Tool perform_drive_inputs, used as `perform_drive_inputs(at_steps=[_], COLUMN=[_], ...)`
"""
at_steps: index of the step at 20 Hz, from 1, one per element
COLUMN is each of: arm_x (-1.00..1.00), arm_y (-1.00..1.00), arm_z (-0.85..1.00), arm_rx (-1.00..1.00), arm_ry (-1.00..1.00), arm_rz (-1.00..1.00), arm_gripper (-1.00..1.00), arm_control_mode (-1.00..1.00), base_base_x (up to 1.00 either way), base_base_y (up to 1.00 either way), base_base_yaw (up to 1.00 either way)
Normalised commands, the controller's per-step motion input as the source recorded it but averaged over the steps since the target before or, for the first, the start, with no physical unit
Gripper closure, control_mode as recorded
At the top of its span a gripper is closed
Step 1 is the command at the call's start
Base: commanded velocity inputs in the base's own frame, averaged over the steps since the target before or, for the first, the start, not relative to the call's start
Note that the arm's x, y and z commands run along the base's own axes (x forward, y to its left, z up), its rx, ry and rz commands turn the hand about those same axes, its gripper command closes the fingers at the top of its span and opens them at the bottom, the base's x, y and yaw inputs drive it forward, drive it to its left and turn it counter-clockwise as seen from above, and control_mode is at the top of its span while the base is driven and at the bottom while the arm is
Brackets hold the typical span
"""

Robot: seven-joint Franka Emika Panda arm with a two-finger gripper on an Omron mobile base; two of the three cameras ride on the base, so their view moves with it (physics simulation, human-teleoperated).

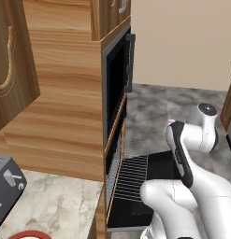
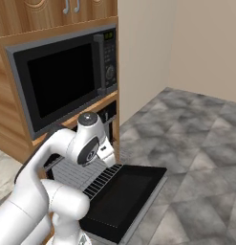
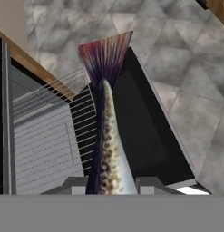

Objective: Place the fish on the rack of the oven, and slide the rack back inside. Close the oven door.

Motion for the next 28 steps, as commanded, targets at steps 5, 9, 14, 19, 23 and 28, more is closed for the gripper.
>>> perform_drive_inputs(at_steps=[5, 9, 14, 19, 23, 28], arm_x=[0.06, 0.09, 0.29, 0.49, 0.39, 0.53], arm_y=[-0.04, -0.07, -0.10, 0.00, 0.00, 0.02], arm_z=[-0.01, -0.07, -0.38, -0.56, -0.50, -0.13], arm_rx=[0.00, 0.00, 0.02, 0.05, 0.04, 0.10], arm_ry=[0.00, 0.00, 0.00, -0.03, -0.11, -0.01], arm_rz=[0.00, 0.00, 0.01, 0.05, 0.02, 0.00], arm_gripper=[1.00, 1.00, 1.00, 1.00, 1.00, 1.00], arm_control_mode=[-1.00, -1.00, -1.00, -1.00, -1.00, -1.00], base_base_x=[0.00, 0.00, 0.00, 0.00, 0.00, 0.00], base_base_y=[0.00, 0.00, 0.00, 0.00, 0.00, 0.00], base_base_yaw=[0.00, 0.00, 0.00, 0.00, 0.00, 0.00])
